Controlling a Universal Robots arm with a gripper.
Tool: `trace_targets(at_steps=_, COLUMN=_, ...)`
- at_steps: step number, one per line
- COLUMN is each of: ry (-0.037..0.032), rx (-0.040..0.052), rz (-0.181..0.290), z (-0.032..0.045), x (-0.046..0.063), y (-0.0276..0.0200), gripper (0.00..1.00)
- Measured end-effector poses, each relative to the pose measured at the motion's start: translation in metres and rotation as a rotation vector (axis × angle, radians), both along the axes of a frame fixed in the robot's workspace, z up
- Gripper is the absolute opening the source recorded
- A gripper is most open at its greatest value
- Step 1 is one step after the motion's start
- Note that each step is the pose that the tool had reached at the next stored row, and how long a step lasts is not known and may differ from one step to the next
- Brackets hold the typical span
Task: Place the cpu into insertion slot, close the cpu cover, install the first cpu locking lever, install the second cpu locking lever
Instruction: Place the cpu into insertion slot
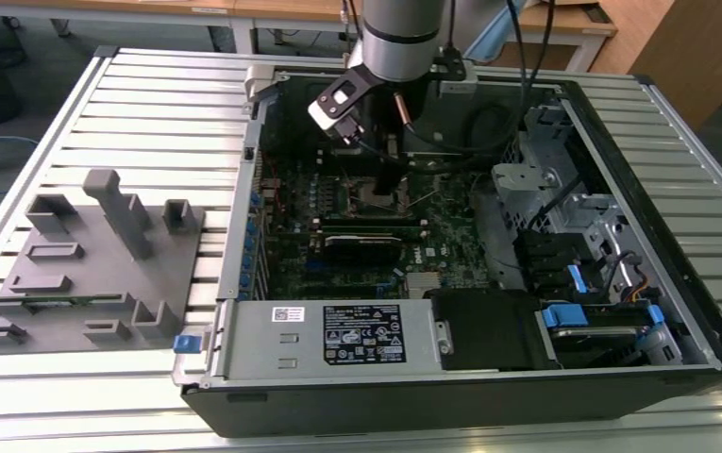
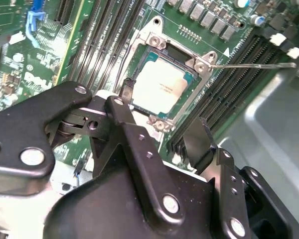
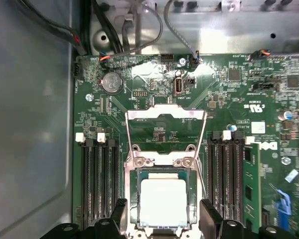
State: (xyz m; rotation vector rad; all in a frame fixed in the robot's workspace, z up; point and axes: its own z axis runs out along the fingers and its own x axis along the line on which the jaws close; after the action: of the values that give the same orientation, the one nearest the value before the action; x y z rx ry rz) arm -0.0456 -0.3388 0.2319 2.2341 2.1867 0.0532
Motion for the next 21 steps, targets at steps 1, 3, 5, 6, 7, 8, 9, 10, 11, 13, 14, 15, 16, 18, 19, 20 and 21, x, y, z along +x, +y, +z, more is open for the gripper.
trace_targets(at_steps=1, ry=0.0000, rx=-0.0001, rz=0.000, z=0.0026, x=0.0000, y=0.0000, gripper=0.67)
trace_targets(at_steps=3, ry=0.0000, rx=0.0000, rz=0.000, z=0.0045, x=0.0000, y=0.0000, gripper=0.67)
trace_targets(at_steps=5, ry=-0.0002, rx=0.0002, rz=0.000, z=0.0045, x=0.0000, y=0.0000, gripper=0.67)
trace_targets(at_steps=6, ry=-0.0001, rx=0.0001, rz=0.000, z=0.0046, x=0.0000, y=0.0000, gripper=0.67)
trace_targets(at_steps=7, ry=0.0000, rx=-0.0001, rz=0.000, z=0.0048, x=0.0000, y=0.0000, gripper=0.67)
trace_targets(at_steps=8, ry=0.0000, rx=0.0000, rz=0.000, z=0.0048, x=0.0000, y=0.0000, gripper=0.67)
trace_targets(at_steps=9, ry=0.0000, rx=0.0000, rz=0.000, z=0.0048, x=0.0000, y=0.0000, gripper=0.67)
trace_targets(at_steps=10, ry=0.0000, rx=0.0000, rz=0.000, z=0.0049, x=0.0000, y=0.0000, gripper=0.67)
trace_targets(at_steps=11, ry=0.0000, rx=-0.0001, rz=0.000, z=0.0050, x=0.0000, y=0.0000, gripper=0.67)
trace_targets(at_steps=13, ry=0.0000, rx=-0.0001, rz=0.000, z=0.0051, x=0.0000, y=0.0000, gripper=0.60)
trace_targets(at_steps=14, ry=0.0000, rx=-0.0001, rz=0.000, z=0.0051, x=0.0000, y=0.0000, gripper=0.60)
trace_targets(at_steps=15, ry=0.0000, rx=-0.0001, rz=0.000, z=0.0052, x=0.0000, y=0.0000, gripper=0.53)
trace_targets(at_steps=16, ry=0.0000, rx=0.0000, rz=0.000, z=0.0052, x=0.0000, y=0.0000, gripper=0.47)
trace_targets(at_steps=18, ry=0.0000, rx=-0.0001, rz=0.000, z=0.0053, x=0.0000, y=0.0000, gripper=0.42)
trace_targets(at_steps=19, ry=0.0000, rx=-0.0001, rz=0.000, z=0.0054, x=0.0000, y=0.0000, gripper=0.36)
trace_targets(at_steps=20, ry=0.0000, rx=-0.0001, rz=0.000, z=0.0054, x=0.0000, y=0.0000, gripper=0.36)
trace_targets(at_steps=21, ry=0.0000, rx=-0.0001, rz=0.000, z=0.0055, x=0.0000, y=0.0000, gripper=0.36)
